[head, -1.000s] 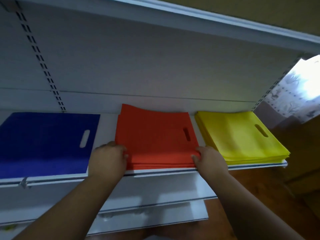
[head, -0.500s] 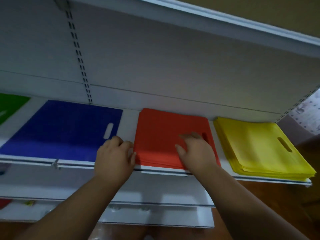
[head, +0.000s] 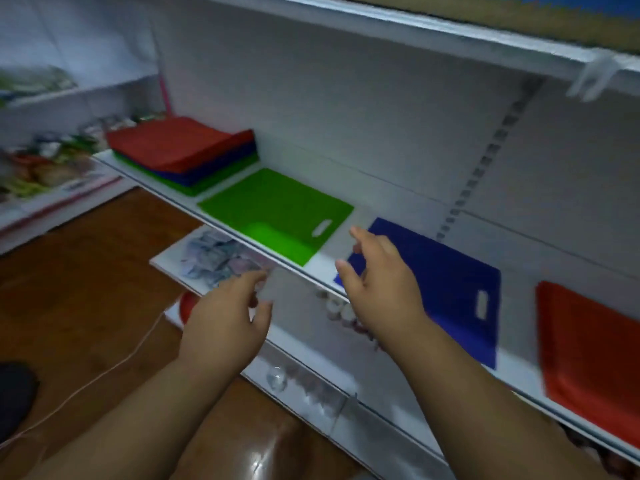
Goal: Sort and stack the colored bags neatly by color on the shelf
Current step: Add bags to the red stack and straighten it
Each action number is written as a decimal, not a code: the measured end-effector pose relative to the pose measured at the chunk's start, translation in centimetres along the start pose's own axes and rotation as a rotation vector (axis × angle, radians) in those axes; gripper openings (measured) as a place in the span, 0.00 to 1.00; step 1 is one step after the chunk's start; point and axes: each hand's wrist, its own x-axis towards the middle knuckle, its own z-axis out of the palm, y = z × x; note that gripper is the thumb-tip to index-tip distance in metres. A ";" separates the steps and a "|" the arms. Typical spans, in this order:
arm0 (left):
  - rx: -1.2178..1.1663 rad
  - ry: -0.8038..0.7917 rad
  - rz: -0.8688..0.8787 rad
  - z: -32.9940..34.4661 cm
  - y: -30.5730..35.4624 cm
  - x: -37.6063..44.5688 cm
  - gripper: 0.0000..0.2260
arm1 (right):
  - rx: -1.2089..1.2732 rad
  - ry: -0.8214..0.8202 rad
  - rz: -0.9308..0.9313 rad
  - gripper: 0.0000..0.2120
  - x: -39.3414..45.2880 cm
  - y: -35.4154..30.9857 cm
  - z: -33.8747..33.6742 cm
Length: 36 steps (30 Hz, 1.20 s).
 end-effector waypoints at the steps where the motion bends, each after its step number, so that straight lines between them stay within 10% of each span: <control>1: 0.009 0.023 -0.022 -1.3 -1.8 0.0 0.18 | 0.013 -0.016 -0.027 0.25 0.9 -1.6 1.6; 25: -0.204 -0.038 -0.257 -7.5 -30.8 20.1 0.24 | -0.091 -0.605 0.096 0.39 31.5 -19.1 28.4; 31: -0.476 -0.294 -0.224 -8.2 -38.4 27.6 0.26 | -0.075 -0.341 0.413 0.18 30.8 -21.9 31.9; 36: -1.284 -0.208 -0.661 -9.4 -40.8 33.4 0.19 | -0.089 0.045 0.462 0.08 28.6 -24.5 32.1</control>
